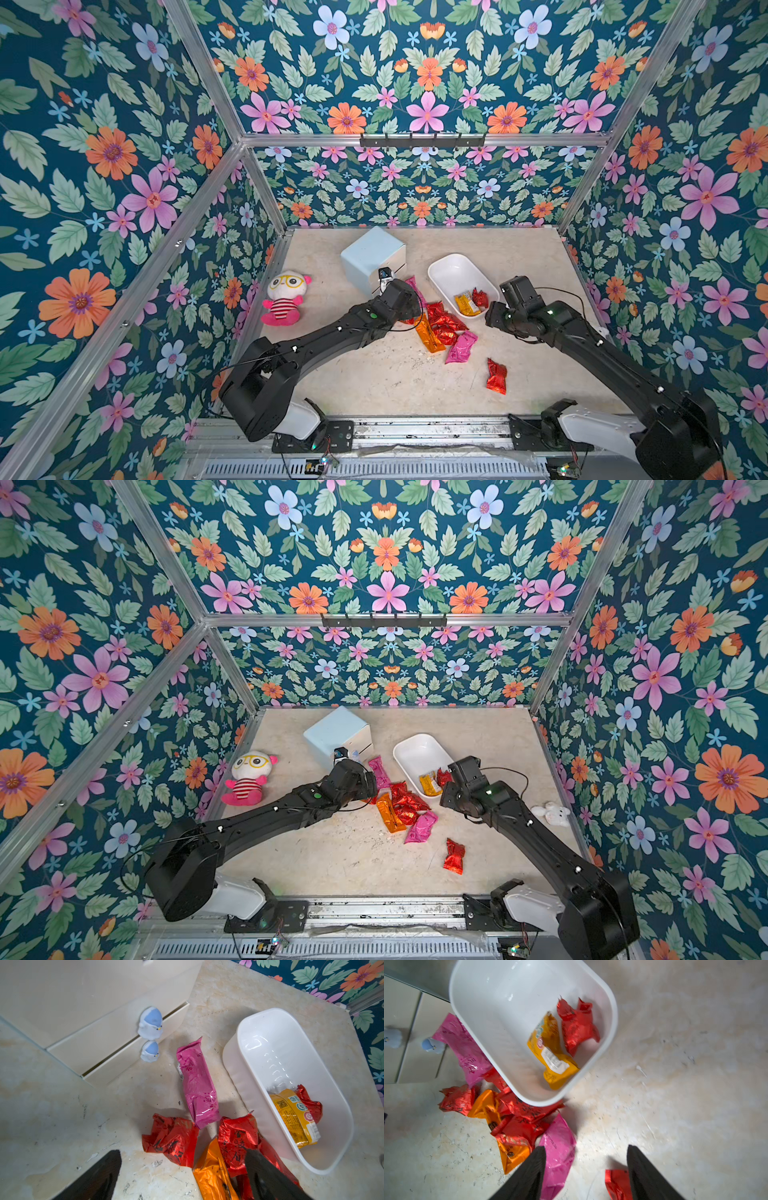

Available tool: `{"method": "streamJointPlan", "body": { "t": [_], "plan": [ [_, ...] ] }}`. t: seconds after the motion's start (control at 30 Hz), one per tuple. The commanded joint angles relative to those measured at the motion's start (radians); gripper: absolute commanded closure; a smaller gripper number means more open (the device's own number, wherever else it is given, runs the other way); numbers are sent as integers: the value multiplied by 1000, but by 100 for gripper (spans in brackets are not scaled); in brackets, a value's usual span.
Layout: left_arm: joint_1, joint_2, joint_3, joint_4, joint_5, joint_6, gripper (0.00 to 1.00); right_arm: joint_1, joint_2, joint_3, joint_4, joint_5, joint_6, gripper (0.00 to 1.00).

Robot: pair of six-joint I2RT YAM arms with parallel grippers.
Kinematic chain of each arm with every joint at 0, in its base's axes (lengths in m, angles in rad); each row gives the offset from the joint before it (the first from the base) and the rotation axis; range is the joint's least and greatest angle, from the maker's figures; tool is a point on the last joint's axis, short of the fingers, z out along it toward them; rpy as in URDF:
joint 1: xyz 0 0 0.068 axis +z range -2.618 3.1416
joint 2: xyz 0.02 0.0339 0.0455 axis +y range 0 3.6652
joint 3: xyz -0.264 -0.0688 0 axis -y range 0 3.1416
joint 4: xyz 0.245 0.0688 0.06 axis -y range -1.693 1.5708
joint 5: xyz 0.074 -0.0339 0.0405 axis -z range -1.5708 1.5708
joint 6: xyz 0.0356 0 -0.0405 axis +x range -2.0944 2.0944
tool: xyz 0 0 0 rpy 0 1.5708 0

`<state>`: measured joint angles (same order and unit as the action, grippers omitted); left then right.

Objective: Put the tea bags into the storage box
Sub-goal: Pick up the tea bag from the center of the board.

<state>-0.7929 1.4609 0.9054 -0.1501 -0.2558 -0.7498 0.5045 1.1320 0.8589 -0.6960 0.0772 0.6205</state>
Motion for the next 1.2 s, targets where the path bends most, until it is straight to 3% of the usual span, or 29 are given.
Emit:
{"method": "streamJointPlan", "body": {
  "t": [0.0, 0.3, 0.67, 0.87, 1.03, 1.17],
  "plan": [
    [-2, 15, 18, 12, 39, 41, 1, 3, -53, -56, -121, 8, 93, 30],
    [-10, 30, 18, 11, 69, 46, 1, 97, -74, -221, -70, -74, 222, 25],
    [-12, 17, -9, 11, 59, 36, 1, 104, -74, -335, 39, -135, 251, 25],
    [-11, 10, -17, 10, 47, 20, 1, 108, -60, -375, 68, -145, 245, 35],
    [-12, 4, -19, -7, 28, 17, 1, 107, -68, -395, 105, -175, 233, 53],
    [-12, -3, -23, -11, 14, 10, 1, 106, -89, -385, 94, -152, 221, 63]
  ]
}}
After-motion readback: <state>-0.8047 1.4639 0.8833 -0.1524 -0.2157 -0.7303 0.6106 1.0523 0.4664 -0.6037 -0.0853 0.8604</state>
